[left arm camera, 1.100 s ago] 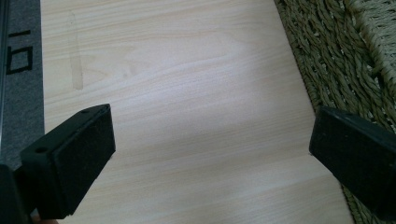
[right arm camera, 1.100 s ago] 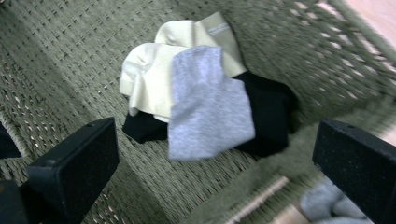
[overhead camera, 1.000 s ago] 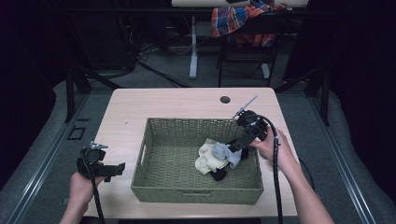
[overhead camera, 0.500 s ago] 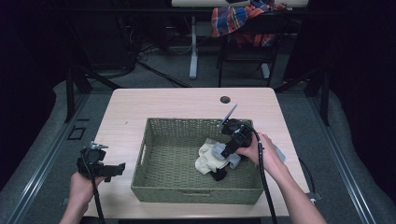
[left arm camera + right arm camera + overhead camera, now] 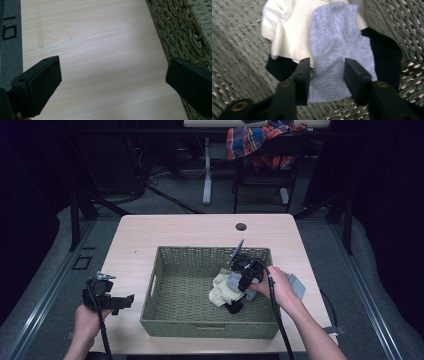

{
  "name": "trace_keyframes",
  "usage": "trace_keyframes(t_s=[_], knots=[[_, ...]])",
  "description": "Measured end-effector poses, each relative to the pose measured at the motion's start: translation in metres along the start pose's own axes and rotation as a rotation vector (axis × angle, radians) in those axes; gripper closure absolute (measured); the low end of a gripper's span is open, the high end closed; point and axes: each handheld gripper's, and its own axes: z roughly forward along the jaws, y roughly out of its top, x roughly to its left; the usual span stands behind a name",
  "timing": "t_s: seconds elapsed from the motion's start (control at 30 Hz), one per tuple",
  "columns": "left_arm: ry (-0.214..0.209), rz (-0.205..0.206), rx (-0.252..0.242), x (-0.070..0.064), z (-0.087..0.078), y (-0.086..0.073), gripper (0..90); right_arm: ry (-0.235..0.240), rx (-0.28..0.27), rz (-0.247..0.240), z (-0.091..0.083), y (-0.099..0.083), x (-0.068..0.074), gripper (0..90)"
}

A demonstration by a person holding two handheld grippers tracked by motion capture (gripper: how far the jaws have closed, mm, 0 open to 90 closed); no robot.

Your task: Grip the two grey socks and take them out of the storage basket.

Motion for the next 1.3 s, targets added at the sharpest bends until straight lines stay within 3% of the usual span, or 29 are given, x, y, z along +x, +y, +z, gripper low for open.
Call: trace_keyframes(t_s=[0.1, 0.27, 0.4, 0.63, 0.93, 1.17, 1.3], knots=[[0.000, 0.000, 0.000, 0.000, 0.000, 0.000, 0.5, 0.010, 0.014, 0.008, 0.002, -0.002, -0.003, 76.8], [0.001, 0.001, 0.001, 0.000, 0.000, 0.000, 0.5, -0.003, 0.024, 0.011, 0.003, -0.003, -0.004, 85.8], [0.000, 0.001, 0.001, 0.000, 0.000, 0.000, 0.5, 0.000, 0.019, 0.016, 0.000, -0.004, -0.005, 86.6], [0.005, -0.003, 0.003, 0.002, -0.001, -0.002, 0.5, 0.022, -0.066, 0.029, -0.031, -0.009, -0.010, 86.6], [0.006, 0.000, 0.007, -0.001, 0.000, -0.001, 0.5, 0.030, -0.102, 0.040, -0.047, -0.014, -0.011, 86.6], [0.008, -0.013, 0.009, 0.001, -0.002, -0.003, 0.5, 0.053, -0.151, 0.046, -0.071, -0.014, -0.012, 86.6], [0.006, -0.005, 0.006, 0.000, -0.001, -0.003, 0.5, 0.043, -0.130, 0.034, -0.080, -0.009, -0.014, 86.6]])
